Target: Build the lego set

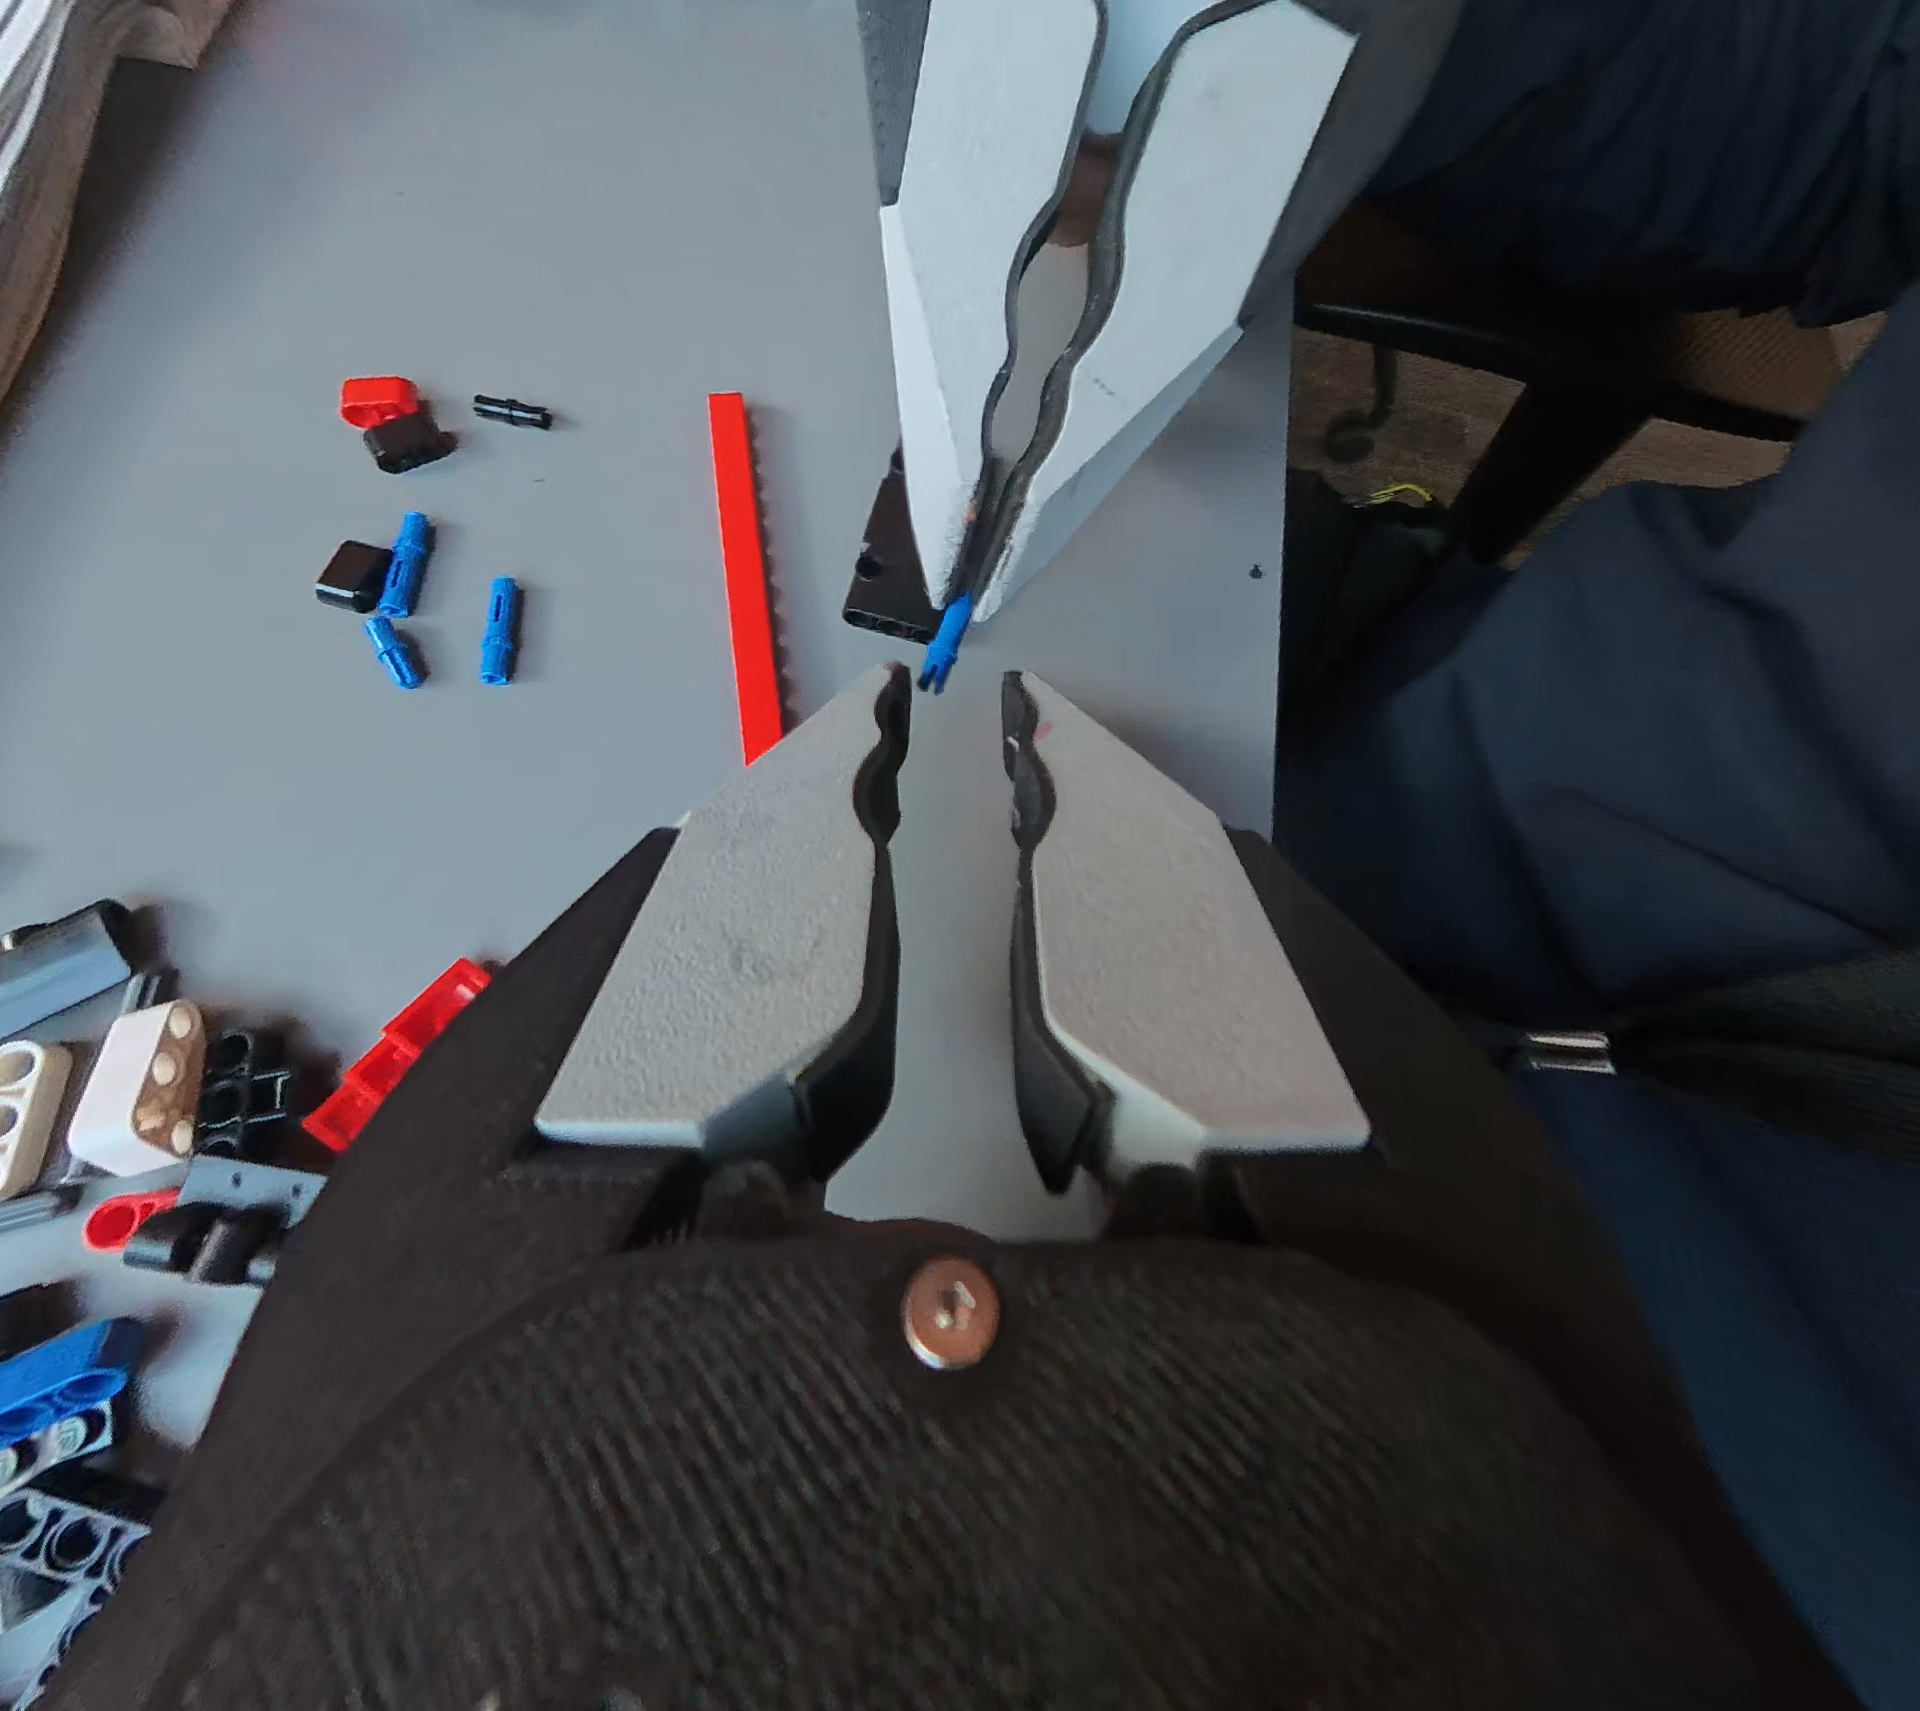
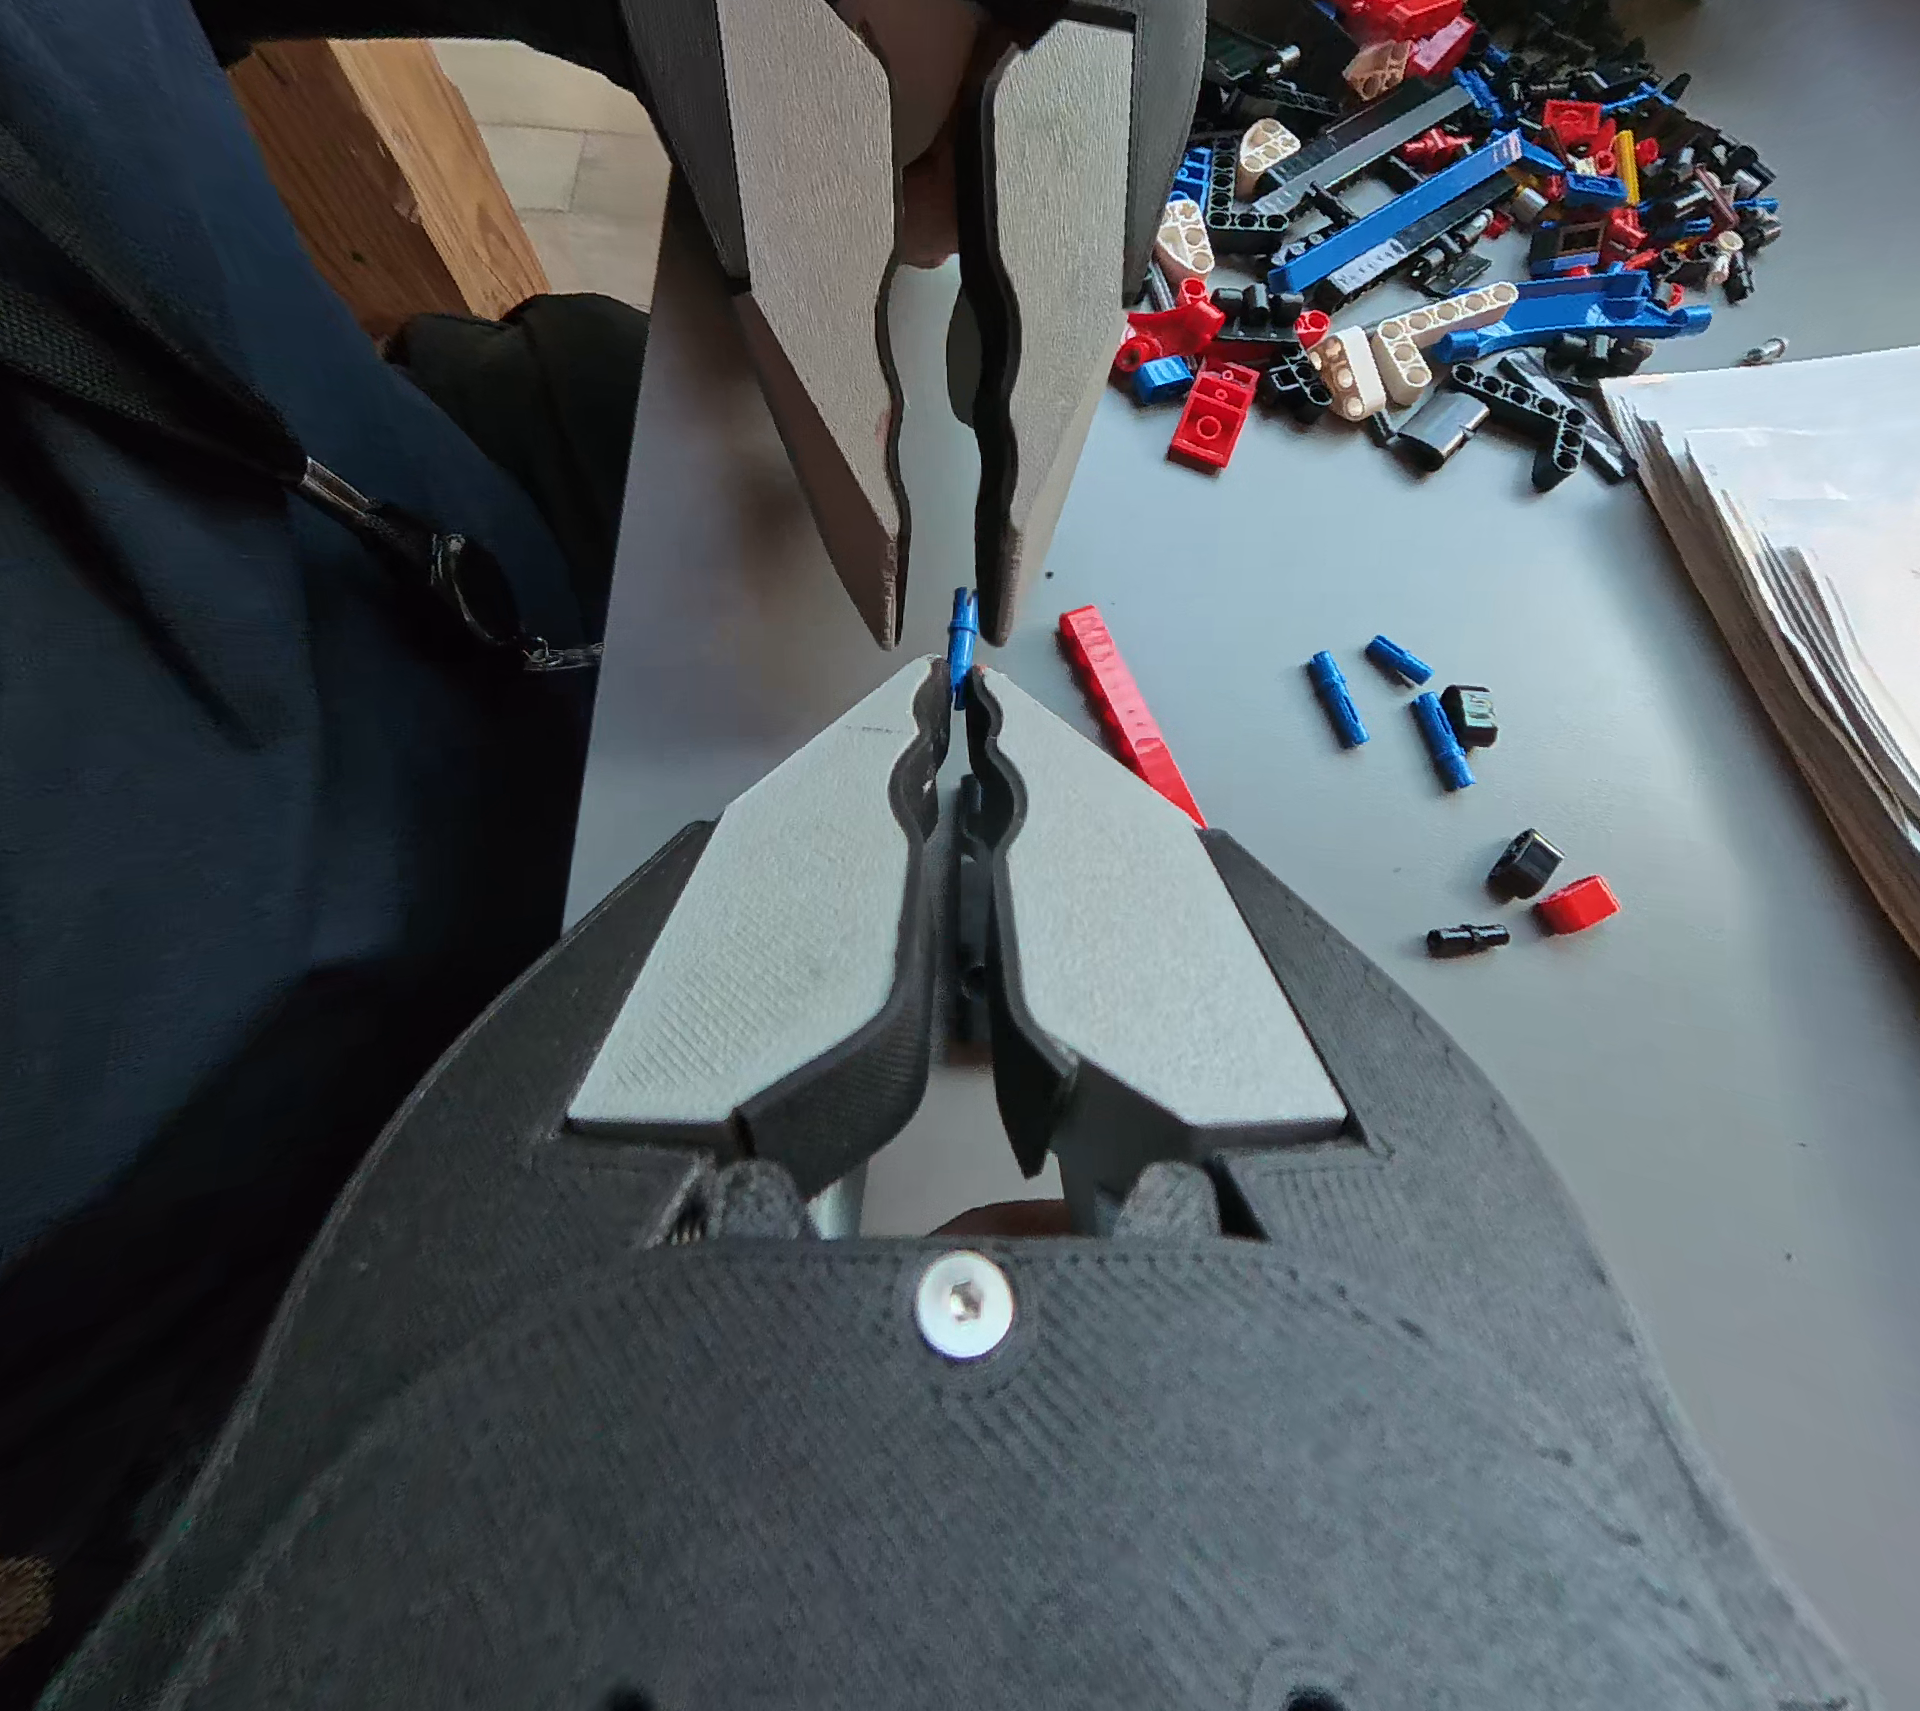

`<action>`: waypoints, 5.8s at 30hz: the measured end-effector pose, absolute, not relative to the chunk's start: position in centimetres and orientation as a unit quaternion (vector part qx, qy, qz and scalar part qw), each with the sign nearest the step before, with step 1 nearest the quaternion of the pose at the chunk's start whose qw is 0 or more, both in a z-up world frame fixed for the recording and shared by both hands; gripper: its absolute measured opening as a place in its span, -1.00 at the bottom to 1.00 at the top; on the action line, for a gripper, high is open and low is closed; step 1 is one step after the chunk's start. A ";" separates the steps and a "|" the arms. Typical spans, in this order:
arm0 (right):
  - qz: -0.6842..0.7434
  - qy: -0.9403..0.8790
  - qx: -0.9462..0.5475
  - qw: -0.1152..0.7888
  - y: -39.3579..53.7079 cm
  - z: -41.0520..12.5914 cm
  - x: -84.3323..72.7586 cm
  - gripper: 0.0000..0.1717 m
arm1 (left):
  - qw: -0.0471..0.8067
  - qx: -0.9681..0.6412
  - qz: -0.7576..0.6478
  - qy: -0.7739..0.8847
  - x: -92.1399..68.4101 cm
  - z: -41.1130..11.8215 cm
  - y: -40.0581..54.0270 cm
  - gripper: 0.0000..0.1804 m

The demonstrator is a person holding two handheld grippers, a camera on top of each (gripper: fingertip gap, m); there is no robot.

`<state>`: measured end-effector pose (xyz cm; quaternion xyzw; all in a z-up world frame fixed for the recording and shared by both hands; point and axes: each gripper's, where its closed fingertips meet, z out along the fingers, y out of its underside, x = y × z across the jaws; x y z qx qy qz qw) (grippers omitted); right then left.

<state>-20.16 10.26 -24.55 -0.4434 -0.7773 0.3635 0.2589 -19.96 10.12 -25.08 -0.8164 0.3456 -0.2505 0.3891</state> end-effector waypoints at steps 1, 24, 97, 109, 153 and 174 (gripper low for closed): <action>0.364 -0.778 -0.441 0.258 10.1 -24.4 -20.1 -1.00 | 0.387 -0.816 -0.251 0.348 -19.8 -25.1 10.0 -0.84; 0.368 -0.756 -0.454 0.294 10.0 -23.5 -18.9 -0.92 | 0.424 -0.785 -0.254 0.373 -18.6 -23.9 9.6 -0.97; 0.420 -0.677 -0.530 0.292 18.5 -23.0 -16.8 -0.99 | 0.398 -0.819 -0.291 0.294 -20.1 -24.6 12.7 -0.61; 0.328 -0.745 -0.529 0.240 15.8 -26.8 -12.5 -0.98 | 0.361 -0.827 -0.177 0.393 -17.1 -26.6 13.2 -0.53; 0.282 -0.809 -0.418 0.300 16.2 -27.9 -13.4 -0.99 | 0.310 -0.808 -0.253 0.432 -15.6 -27.8 14.0 -0.74; 0.283 -0.753 -0.520 0.287 13.8 -28.0 -11.6 -0.98 | 0.298 -0.796 -0.265 0.455 -14.0 -27.6 12.1 -0.75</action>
